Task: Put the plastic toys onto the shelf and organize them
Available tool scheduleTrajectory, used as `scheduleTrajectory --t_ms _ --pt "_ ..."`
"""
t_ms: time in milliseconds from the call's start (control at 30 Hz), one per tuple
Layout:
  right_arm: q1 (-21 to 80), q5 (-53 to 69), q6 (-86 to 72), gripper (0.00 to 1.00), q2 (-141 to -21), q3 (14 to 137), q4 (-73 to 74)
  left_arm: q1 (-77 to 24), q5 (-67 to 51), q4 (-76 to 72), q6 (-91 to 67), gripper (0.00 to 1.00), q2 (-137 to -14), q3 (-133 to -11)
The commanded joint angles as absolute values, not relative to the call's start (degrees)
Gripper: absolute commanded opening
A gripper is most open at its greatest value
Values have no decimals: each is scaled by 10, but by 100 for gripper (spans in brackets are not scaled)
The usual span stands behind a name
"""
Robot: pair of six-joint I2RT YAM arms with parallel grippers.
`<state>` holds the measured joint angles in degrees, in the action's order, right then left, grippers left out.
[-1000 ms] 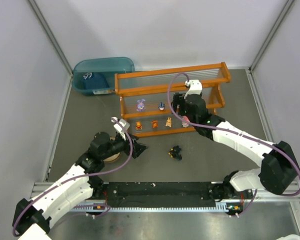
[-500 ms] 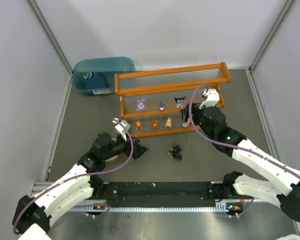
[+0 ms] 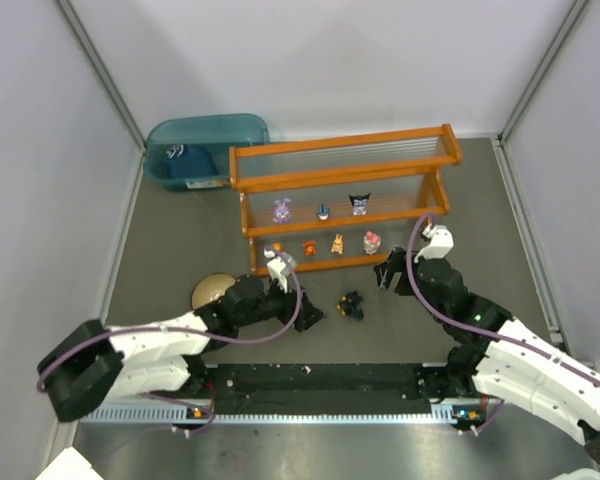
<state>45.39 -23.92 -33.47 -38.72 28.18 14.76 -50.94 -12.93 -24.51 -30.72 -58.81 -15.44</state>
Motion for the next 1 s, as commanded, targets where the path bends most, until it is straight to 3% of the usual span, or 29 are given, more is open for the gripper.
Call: scheduleTrajectory --t_ms 0,267,600,967 --pt "460 -239 -372 78 -333 263 169 -528 -69 -395 -371 84 -661 -170" --pt "460 -242 -376 77 -296 249 185 -539 -47 -470 -410 85 -828 -239" --pt "460 -247 -380 77 -269 232 184 -542 -27 -334 -410 84 -869 -321" --pt "460 -251 -381 77 -249 220 185 -564 -25 -265 -405 70 -905 -356"
